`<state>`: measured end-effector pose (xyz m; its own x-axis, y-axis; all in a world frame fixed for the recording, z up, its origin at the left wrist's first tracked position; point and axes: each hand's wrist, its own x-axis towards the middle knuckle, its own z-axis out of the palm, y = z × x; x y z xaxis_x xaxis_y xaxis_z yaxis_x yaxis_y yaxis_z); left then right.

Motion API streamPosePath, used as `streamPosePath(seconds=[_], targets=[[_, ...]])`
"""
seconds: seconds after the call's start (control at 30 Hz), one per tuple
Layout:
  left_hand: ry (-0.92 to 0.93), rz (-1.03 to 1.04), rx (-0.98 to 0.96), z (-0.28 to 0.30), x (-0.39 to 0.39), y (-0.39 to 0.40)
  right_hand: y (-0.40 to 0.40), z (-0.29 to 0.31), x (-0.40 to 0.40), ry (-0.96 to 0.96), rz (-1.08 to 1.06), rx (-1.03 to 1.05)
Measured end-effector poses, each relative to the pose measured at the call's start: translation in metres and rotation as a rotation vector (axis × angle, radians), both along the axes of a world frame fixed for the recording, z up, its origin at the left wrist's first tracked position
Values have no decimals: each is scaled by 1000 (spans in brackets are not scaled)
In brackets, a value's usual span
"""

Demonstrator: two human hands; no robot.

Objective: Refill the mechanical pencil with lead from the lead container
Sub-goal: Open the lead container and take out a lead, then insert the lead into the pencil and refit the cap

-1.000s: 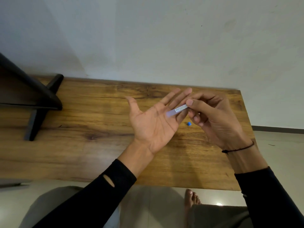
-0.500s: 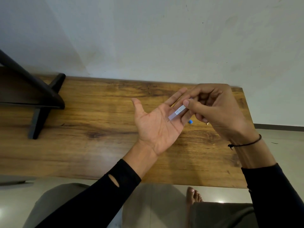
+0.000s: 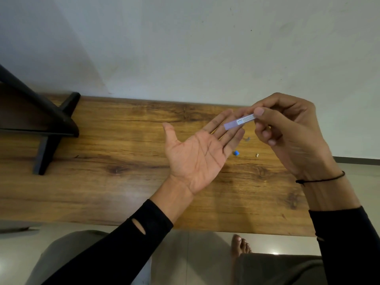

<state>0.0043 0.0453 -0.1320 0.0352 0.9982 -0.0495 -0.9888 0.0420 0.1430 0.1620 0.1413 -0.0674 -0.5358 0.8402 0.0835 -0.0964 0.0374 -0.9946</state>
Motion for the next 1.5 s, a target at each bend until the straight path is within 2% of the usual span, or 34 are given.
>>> streamPosePath(seconds=[0.17, 0.23, 0.33, 0.4, 0.47, 0.53, 0.67, 0.77, 0.83, 0.9, 0.97, 1.07, 1.2, 1.5], targets=[[27, 24, 30, 4, -15, 4, 13, -3, 27, -77, 20, -70], [28, 51, 24, 4, -22, 6, 17, -8, 38, -244, 79, -116], [41, 83, 13, 5, -27, 8, 16, -28, 42, -610, 214, -276], [41, 85, 15, 6, -27, 9, 8, -41, 35, -793, 217, -403], [47, 78, 16, 6, -26, 9, 3, -52, 25, -886, 160, -465], [55, 68, 18, 4, -25, 8, 1, -57, 16, -956, 91, -452], [38, 39, 22, 2, -23, 4, -5, -55, 5, -1241, 51, -211], [24, 6, 29, 1, -22, 5, -9, -44, 3, -1181, -20, 53], [29, -6, 29, 0, -21, 6, -12, -32, -1, -938, -79, 354], [54, -2, 10, 1, -19, 6, -20, -18, -9, -664, -52, 610], [97, 9, -32, 1, -17, 4, -32, -12, -18, -575, -7, 792], [167, 17, -82, 1, -13, 0, -44, -13, -28, -680, 23, 997], [199, 12, -169, 2, -10, -3, -45, -16, -31, -850, 145, 1133], [150, -14, -246, -1, -7, -6, -49, -16, -33, -869, 178, 1279]])
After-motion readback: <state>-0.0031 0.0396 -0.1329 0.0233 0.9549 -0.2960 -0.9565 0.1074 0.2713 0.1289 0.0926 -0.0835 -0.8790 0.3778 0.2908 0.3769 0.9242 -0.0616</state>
